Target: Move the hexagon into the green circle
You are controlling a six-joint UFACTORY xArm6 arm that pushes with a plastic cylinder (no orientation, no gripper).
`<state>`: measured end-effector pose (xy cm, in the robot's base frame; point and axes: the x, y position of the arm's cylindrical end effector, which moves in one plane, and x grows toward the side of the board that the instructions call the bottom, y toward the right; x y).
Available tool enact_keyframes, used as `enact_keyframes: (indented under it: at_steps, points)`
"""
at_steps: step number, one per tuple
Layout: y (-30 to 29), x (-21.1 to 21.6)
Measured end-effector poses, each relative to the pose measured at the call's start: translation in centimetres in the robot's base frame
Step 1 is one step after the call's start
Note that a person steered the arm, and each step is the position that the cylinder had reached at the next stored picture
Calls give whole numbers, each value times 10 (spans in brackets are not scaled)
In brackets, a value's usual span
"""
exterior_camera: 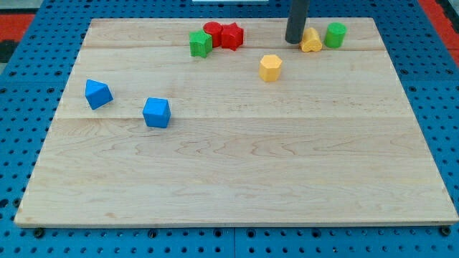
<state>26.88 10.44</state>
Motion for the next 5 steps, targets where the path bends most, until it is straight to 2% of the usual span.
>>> enact_keyframes:
  at_steps: [1,2,3,4,5]
  points:
    - [-83,26]
    - [-94,67]
    - [4,74]
    - [68,70]
    - [60,41]
